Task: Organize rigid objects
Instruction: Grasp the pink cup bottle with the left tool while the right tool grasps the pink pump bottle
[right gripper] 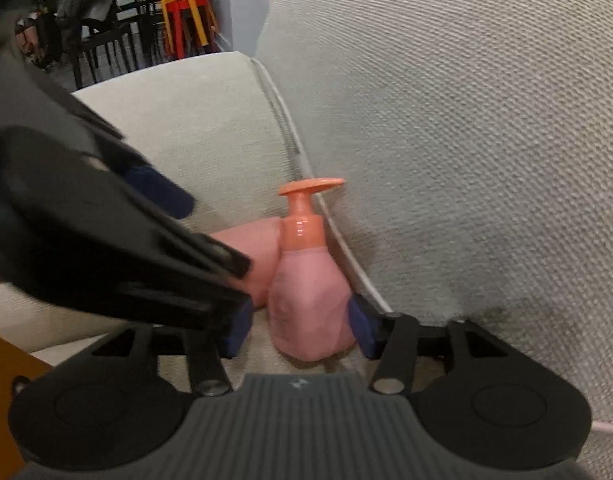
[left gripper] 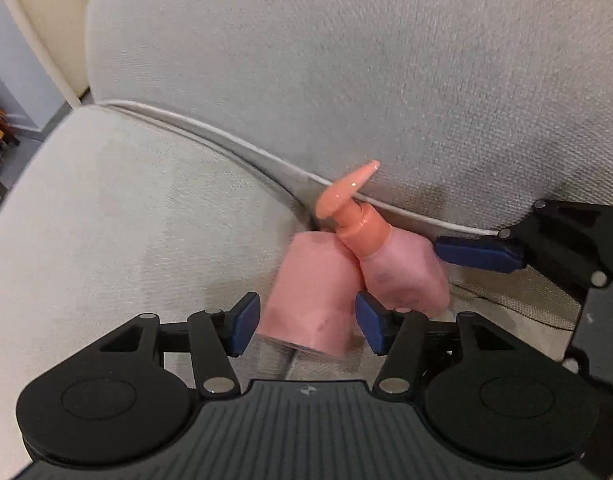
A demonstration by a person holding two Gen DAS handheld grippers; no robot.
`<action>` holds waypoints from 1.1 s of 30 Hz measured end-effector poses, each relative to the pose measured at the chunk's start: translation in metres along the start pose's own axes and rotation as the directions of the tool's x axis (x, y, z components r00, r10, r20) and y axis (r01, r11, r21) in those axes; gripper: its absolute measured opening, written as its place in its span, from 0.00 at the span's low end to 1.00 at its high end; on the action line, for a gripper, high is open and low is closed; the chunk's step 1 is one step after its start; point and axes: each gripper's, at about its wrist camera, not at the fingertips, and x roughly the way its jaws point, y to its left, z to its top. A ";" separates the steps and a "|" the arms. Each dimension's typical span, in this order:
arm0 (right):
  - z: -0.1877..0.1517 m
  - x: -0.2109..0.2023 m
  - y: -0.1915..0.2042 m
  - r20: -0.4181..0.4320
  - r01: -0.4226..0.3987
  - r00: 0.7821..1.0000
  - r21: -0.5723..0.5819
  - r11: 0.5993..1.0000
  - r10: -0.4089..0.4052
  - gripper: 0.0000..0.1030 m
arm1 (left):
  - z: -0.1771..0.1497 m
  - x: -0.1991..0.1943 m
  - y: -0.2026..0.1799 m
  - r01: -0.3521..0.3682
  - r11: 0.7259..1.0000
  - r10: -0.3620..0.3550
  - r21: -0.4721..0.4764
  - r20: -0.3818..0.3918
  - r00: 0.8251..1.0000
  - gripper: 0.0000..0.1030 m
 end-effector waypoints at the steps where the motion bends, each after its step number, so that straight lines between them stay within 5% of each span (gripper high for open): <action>1: 0.000 0.001 0.002 -0.002 0.005 1.000 -0.006 1.000 -0.005 0.55 | 0.001 0.004 -0.001 0.000 1.000 0.000 0.007 -0.011 1.000 0.62; 11: -0.002 0.009 0.008 0.004 0.063 0.998 -0.068 0.996 -0.063 0.54 | 0.005 0.013 0.007 -0.003 0.997 -0.005 -0.072 -0.111 0.994 0.62; 18: -0.006 0.008 0.015 0.021 0.027 0.999 -0.087 0.996 -0.026 0.55 | -0.016 0.000 0.043 -0.032 0.959 -0.034 -0.281 -0.228 0.973 0.58; 23: -0.005 0.020 0.029 0.010 0.083 0.997 -0.153 0.985 -0.082 0.61 | -0.041 -0.007 0.052 -0.034 0.942 -0.039 -0.333 -0.208 0.977 0.58; 33: -0.011 0.021 0.031 0.015 0.088 0.996 -0.185 0.979 -0.086 0.51 | -0.058 -0.023 0.049 -0.037 0.929 -0.044 -0.368 -0.210 0.977 0.43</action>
